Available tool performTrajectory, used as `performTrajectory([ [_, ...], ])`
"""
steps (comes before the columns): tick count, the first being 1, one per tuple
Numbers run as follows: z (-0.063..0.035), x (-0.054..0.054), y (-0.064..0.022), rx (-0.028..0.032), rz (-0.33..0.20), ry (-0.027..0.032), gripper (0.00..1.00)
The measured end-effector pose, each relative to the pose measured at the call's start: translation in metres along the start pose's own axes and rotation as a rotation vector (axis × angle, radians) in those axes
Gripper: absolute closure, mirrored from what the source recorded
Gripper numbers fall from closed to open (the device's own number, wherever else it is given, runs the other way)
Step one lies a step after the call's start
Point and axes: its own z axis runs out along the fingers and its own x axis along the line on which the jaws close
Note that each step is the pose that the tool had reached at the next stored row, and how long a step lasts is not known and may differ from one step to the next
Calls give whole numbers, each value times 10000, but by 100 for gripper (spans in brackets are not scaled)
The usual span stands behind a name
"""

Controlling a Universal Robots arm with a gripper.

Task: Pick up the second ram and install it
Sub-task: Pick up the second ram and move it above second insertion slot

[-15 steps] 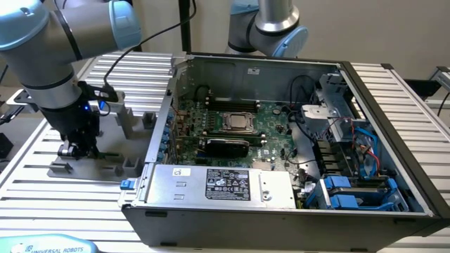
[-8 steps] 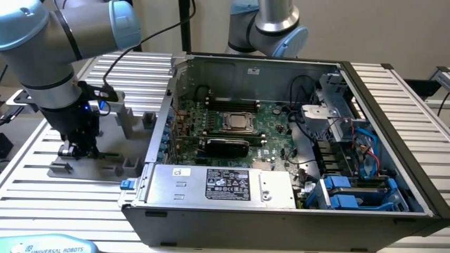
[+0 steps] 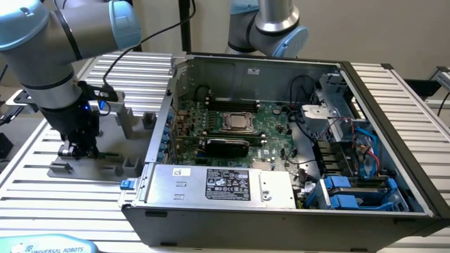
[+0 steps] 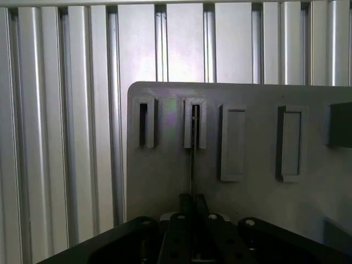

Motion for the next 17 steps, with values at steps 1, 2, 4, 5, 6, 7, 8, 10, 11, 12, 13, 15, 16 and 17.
performTrajectory([
  [1, -2, 0, -1, 2, 0, -1, 86],
  [2, -11, 0, 1, -1, 0, 1, 86],
  [4, -38, 0, 1, -5, 1, 2, 86],
  [5, -54, -1, 2, -6, 1, 1, 86],
  [6, -73, -1, 3, -9, 1, 2, 86],
  [7, -93, -1, 3, -12, 2, 1, 86],
  [8, -113, -1, 3, -15, 1, 1, 86],
  [10, -160, -1, 4, -21, 0, 3, 86],
  [11, -187, -1, 5, -24, 1, 2, 86],
  [12, -218, -2, 5, -26, 1, 2, 86],
  [13, -253, -2, 5, -30, 0, 2, 86],
  [15, -335, -2, 5, -42, 0, 2, 86],
  [16, -381, -3, 5, -50, 0, 3, 86],
  [17, -426, -3, 5, -59, 0, 4, 86],
])
